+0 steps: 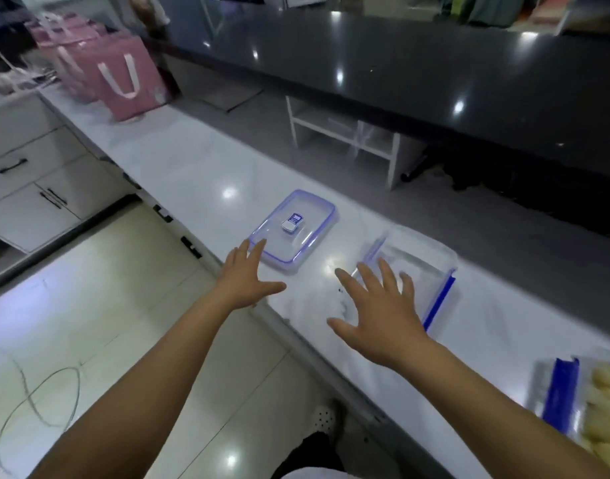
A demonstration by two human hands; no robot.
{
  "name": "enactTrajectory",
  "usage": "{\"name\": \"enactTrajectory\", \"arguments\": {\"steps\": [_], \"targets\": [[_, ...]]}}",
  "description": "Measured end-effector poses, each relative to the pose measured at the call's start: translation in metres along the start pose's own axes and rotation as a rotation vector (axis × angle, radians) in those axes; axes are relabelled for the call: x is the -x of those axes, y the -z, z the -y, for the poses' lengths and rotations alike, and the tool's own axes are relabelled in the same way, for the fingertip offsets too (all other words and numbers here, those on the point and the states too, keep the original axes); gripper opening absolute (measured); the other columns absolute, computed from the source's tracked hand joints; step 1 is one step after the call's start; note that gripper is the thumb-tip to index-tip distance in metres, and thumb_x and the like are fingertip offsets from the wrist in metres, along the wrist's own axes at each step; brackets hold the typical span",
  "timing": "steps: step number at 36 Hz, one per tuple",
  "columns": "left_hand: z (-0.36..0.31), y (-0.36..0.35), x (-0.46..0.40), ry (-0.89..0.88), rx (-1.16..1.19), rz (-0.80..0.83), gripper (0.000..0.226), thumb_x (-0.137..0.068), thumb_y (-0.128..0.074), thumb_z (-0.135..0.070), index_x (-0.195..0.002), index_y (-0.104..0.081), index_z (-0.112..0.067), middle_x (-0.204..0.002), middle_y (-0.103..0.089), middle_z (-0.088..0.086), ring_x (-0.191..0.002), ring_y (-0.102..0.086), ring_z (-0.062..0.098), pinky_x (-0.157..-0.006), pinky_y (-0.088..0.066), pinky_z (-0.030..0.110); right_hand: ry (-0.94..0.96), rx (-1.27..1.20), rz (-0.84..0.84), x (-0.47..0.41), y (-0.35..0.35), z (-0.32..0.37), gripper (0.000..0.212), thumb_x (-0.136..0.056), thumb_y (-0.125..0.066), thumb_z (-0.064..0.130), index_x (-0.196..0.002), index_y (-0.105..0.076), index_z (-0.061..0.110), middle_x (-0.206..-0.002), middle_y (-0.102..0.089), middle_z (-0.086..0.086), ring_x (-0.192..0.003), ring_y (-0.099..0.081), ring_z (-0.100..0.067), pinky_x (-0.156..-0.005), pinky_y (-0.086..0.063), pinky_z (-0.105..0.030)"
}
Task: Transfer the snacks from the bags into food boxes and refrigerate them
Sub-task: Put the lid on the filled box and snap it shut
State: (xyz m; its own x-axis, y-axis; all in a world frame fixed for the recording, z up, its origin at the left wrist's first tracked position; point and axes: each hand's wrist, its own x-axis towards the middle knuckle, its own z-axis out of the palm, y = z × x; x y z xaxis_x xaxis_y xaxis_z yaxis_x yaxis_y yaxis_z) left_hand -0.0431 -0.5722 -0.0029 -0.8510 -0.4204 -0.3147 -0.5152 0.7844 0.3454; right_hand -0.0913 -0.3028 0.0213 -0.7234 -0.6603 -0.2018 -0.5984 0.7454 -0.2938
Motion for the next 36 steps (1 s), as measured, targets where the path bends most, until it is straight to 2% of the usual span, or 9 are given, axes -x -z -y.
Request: {"name": "enactTrajectory", "arguments": {"steps": [6,10,14,20,23,26,29,34,36], "targets": [[0.039,0.03,-0.092,-0.118,-0.029,0.134,0.113,-0.067,-0.086,-0.055,-0.156,-0.023,-0.027,-0.162,-0.026,0.009,-0.149,-0.022,0.034,-0.118,-0.028,0.051,-0.078,-0.06,0.117,-0.113,-0.016,0.053,0.099,-0.086,-0.057,0.065,-0.158,0.004,0.037,-0.169,-0.004,-0.007,-0.154,0.009,-0.034,-0.121,0.0,-0.057],[0.048,0.034,-0.129,-0.192,0.204,0.168,0.079,-0.065,-0.088,-0.039,-0.131,-0.048,-0.021,-0.133,-0.056,-0.001,-0.118,-0.055,0.022,-0.095,-0.048,0.036,-0.292,-0.679,0.08,-0.163,-0.024,0.075,0.114,-0.072,-0.081,0.049,-0.158,-0.007,0.031,-0.156,-0.032,-0.009,-0.137,-0.042,-0.035,-0.107,-0.044,-0.051],[0.055,0.025,-0.145,-0.148,0.409,0.231,0.094,-0.084,-0.078,-0.031,-0.158,-0.021,-0.023,-0.155,-0.041,-0.001,-0.14,-0.043,0.022,-0.109,-0.04,0.035,-0.485,-1.128,-0.074,-0.19,-0.034,0.085,0.093,-0.084,-0.075,0.025,-0.155,-0.016,0.031,-0.15,-0.044,-0.002,-0.127,-0.051,-0.027,-0.103,-0.05,-0.045],[0.053,0.024,-0.145,-0.138,0.557,0.225,0.079,-0.091,-0.068,-0.025,-0.158,-0.025,-0.029,-0.153,-0.045,-0.001,-0.135,-0.048,0.024,-0.108,-0.041,0.035,-0.654,-1.542,-0.29,-0.205,-0.036,0.084,0.05,-0.09,-0.066,0.02,-0.131,-0.044,0.038,-0.125,-0.062,0.005,-0.109,-0.061,-0.018,-0.095,-0.054,-0.042],[0.048,0.028,-0.136,-0.18,0.615,0.153,0.066,-0.097,-0.06,-0.018,-0.155,-0.032,-0.029,-0.143,-0.051,-0.011,-0.131,-0.049,0.016,-0.102,-0.039,0.022,-0.605,-1.6,-0.366,-0.204,-0.03,0.083,0.056,-0.091,-0.065,0.018,-0.132,-0.039,0.044,-0.11,-0.058,0.02,-0.099,-0.058,-0.004,-0.083,-0.051,-0.029],[0.032,0.038,-0.117,-0.219,0.76,0.089,0.057,-0.098,-0.055,-0.012,-0.148,-0.041,-0.037,-0.128,-0.054,-0.032,-0.12,-0.051,-0.001,-0.09,-0.038,0.004,-0.538,-1.605,-0.418,-0.193,-0.016,0.082,0.063,-0.089,-0.065,0.018,-0.142,-0.039,0.04,-0.125,-0.061,0.015,-0.108,-0.059,-0.004,-0.084,-0.048,-0.025],[0.005,0.048,-0.093,-0.296,0.922,0.053,0.059,-0.097,-0.058,-0.007,-0.14,-0.047,-0.045,-0.134,-0.058,-0.026,-0.119,-0.06,0.002,-0.099,-0.049,0.022,-0.456,-1.58,-0.492,-0.167,0.005,0.071,0.067,-0.083,-0.069,0.025,-0.142,-0.042,0.043,-0.134,-0.063,0.009,-0.121,-0.061,-0.017,-0.102,-0.049,-0.042],[-0.065,0.047,-0.045,-0.505,1.171,0.12,0.056,-0.098,-0.061,-0.002,-0.143,-0.05,-0.033,-0.139,-0.056,-0.024,-0.114,-0.068,0.015,-0.081,-0.06,0.027,-0.393,-1.525,-0.57,-0.087,0.039,0.036,0.081,-0.075,-0.079,0.051,-0.143,-0.035,0.054,-0.13,-0.066,0.016,-0.114,-0.067,-0.009,-0.084,-0.058,-0.027],[-0.096,0.037,-0.023,-0.582,1.239,0.216,0.056,-0.097,-0.06,-0.001,-0.142,-0.052,-0.035,-0.14,-0.056,-0.02,-0.114,-0.069,0.022,-0.081,-0.062,0.035,-0.477,-1.538,-0.614,-0.05,0.051,0.02,0.089,-0.068,-0.08,0.061,-0.143,-0.032,0.057,-0.128,-0.066,0.021,-0.112,-0.066,-0.006,-0.091,-0.056,-0.035]]}}
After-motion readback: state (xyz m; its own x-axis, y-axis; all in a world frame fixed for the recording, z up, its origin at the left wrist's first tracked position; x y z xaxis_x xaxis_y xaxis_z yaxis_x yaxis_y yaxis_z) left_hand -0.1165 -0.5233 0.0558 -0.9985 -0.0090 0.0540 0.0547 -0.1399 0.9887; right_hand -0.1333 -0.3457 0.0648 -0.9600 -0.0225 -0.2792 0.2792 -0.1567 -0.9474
